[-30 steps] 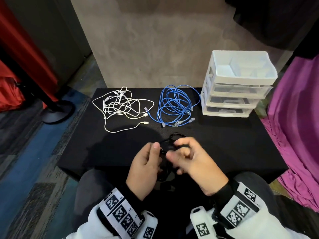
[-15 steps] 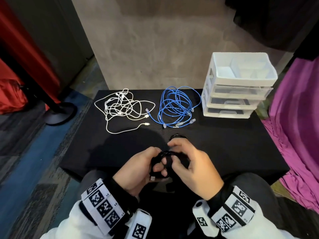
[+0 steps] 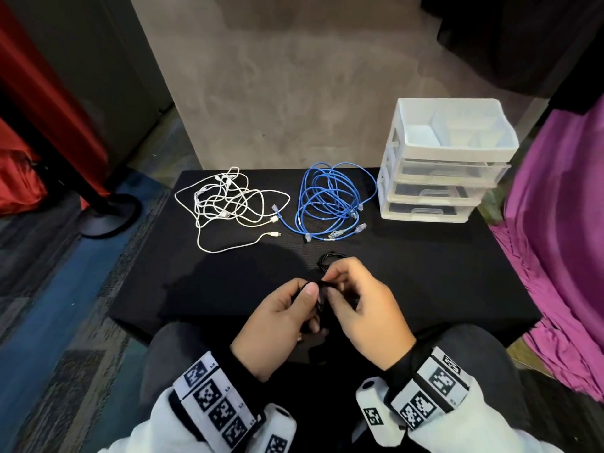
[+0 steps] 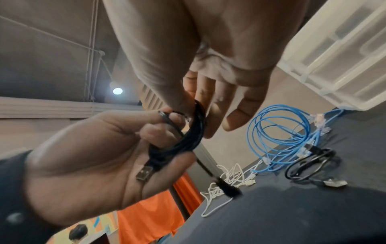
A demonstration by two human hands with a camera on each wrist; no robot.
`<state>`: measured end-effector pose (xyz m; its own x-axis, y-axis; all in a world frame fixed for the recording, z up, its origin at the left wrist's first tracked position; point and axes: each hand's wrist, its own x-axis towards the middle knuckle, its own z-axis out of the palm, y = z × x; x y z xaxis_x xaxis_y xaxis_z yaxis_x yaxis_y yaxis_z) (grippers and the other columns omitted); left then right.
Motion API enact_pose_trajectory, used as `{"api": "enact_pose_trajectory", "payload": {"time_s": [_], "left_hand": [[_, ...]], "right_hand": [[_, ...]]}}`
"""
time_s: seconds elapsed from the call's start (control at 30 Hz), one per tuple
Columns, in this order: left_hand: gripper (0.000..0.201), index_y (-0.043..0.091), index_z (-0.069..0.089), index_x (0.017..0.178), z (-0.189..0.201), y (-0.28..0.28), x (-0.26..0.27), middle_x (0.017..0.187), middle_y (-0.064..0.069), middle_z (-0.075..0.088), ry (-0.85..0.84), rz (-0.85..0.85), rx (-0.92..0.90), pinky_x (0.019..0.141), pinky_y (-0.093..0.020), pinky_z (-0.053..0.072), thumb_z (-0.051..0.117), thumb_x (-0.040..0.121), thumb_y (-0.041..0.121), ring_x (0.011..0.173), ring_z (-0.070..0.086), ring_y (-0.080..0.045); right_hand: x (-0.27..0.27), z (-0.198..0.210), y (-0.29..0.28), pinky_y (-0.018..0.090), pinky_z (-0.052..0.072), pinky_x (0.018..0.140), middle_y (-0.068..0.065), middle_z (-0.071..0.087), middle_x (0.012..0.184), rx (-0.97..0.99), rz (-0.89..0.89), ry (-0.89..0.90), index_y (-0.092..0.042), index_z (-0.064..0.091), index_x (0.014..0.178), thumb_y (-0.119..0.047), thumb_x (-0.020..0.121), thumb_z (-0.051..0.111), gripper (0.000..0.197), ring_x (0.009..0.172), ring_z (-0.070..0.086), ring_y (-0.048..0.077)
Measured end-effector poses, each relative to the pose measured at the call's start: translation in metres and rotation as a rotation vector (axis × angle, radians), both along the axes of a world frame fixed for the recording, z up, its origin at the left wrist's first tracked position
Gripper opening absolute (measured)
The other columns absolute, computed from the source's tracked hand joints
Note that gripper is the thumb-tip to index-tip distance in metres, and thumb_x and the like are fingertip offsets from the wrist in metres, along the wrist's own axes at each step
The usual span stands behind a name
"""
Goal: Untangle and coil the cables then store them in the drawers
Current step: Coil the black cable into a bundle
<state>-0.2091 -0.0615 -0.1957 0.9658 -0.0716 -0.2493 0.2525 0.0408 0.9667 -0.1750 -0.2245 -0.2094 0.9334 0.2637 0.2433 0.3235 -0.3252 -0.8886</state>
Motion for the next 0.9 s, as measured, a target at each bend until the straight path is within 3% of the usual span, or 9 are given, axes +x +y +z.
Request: {"api": "enact_pose_trajectory", "payload": {"time_s": [0.13, 0.23, 0.33, 0.4, 0.53, 0.6, 0.67, 0.8, 0.9], "left_hand": [[0.031, 0.016, 0.064, 0.083, -0.004, -0.004, 0.003, 0.066, -0.006, 0.047, 0.009, 0.142, -0.022, 0.072, -0.041, 0.039, 0.052, 0.104, 0.035, 0.063, 0.049, -0.016], [0.034, 0.014, 0.062, 0.082, -0.006, -0.004, 0.006, 0.062, -0.003, 0.049, -0.047, 0.226, 0.065, 0.065, -0.035, 0.036, 0.049, 0.106, 0.035, 0.062, 0.045, -0.017], [0.035, 0.008, 0.059, 0.083, -0.007, -0.003, 0.009, 0.057, 0.004, 0.044, -0.088, 0.222, 0.06, 0.061, -0.031, 0.037, 0.048, 0.107, 0.03, 0.059, 0.041, -0.014], [0.034, 0.007, 0.058, 0.083, -0.009, 0.0, 0.009, 0.056, 0.005, 0.047, -0.14, 0.185, 0.143, 0.062, -0.031, 0.038, 0.048, 0.107, 0.03, 0.058, 0.043, -0.014], [0.023, 0.02, 0.061, 0.086, -0.011, 0.011, 0.009, 0.06, 0.011, 0.052, -0.313, 0.05, 0.427, 0.059, -0.024, 0.042, 0.052, 0.104, 0.03, 0.058, 0.047, -0.007], [0.021, 0.021, 0.06, 0.086, -0.011, 0.019, 0.013, 0.062, 0.013, 0.053, -0.365, 0.025, 0.504, 0.059, -0.022, 0.041, 0.054, 0.104, 0.029, 0.059, 0.046, -0.005], [0.023, 0.017, 0.06, 0.085, -0.01, 0.027, 0.018, 0.061, 0.011, 0.05, -0.334, 0.03, 0.47, 0.058, -0.022, 0.039, 0.053, 0.105, 0.028, 0.056, 0.044, -0.006], [0.031, 0.008, 0.055, 0.085, -0.006, 0.026, 0.015, 0.058, 0.007, 0.038, -0.12, 0.056, 0.139, 0.049, -0.018, 0.033, 0.046, 0.107, 0.027, 0.05, 0.035, -0.009], [0.031, 0.012, 0.056, 0.089, -0.008, 0.017, 0.011, 0.06, 0.007, 0.035, -0.043, 0.065, -0.023, 0.046, -0.021, 0.024, 0.047, 0.107, 0.036, 0.05, 0.035, -0.008]], "right_hand": [[-0.002, -0.007, -0.004, 0.025, 0.045, 0.084, -0.012, 0.06, 0.103, -0.079, -0.041, -0.233, -0.022, 0.066, 0.104, -0.001, 0.087, 0.068, 0.027, 0.093, 0.058, 0.014], [-0.014, -0.008, -0.001, 0.023, 0.048, 0.085, -0.008, 0.056, 0.108, 0.041, -0.074, -0.169, -0.021, 0.069, 0.104, -0.011, 0.086, 0.073, 0.021, 0.095, 0.059, 0.018], [-0.017, -0.016, 0.006, 0.018, 0.046, 0.082, -0.01, 0.057, 0.101, -0.044, -0.019, -0.12, -0.021, 0.074, 0.095, -0.029, 0.087, 0.074, 0.011, 0.094, 0.06, 0.011], [-0.009, -0.015, 0.005, 0.018, 0.044, 0.077, -0.007, 0.059, 0.094, 0.024, -0.03, -0.052, -0.019, 0.072, 0.086, -0.024, 0.088, 0.072, 0.005, 0.085, 0.058, 0.009], [0.003, 0.011, -0.008, 0.031, 0.045, 0.075, 0.007, 0.062, 0.074, 0.374, 0.042, 0.383, -0.017, 0.067, 0.075, -0.022, 0.096, 0.066, 0.022, 0.071, 0.055, 0.02], [0.006, 0.018, -0.014, 0.024, 0.039, 0.06, 0.006, 0.049, 0.058, 0.277, 0.103, 0.39, -0.011, 0.065, 0.079, -0.02, 0.102, 0.062, 0.025, 0.056, 0.045, 0.014], [0.012, 0.014, -0.021, 0.02, 0.034, 0.057, -0.003, 0.043, 0.058, 0.109, 0.086, 0.289, -0.015, 0.07, 0.083, -0.021, 0.1, 0.065, 0.019, 0.054, 0.039, 0.007], [0.02, -0.005, -0.032, 0.024, 0.04, 0.089, -0.014, 0.065, 0.086, -0.251, -0.062, -0.004, -0.035, 0.077, 0.088, -0.035, 0.092, 0.073, 0.006, 0.09, 0.057, 0.007], [0.012, -0.016, -0.022, 0.032, 0.052, 0.083, -0.006, 0.069, 0.084, -0.133, -0.128, 0.031, -0.031, 0.079, 0.09, -0.023, 0.093, 0.074, 0.009, 0.083, 0.065, 0.013]]}}
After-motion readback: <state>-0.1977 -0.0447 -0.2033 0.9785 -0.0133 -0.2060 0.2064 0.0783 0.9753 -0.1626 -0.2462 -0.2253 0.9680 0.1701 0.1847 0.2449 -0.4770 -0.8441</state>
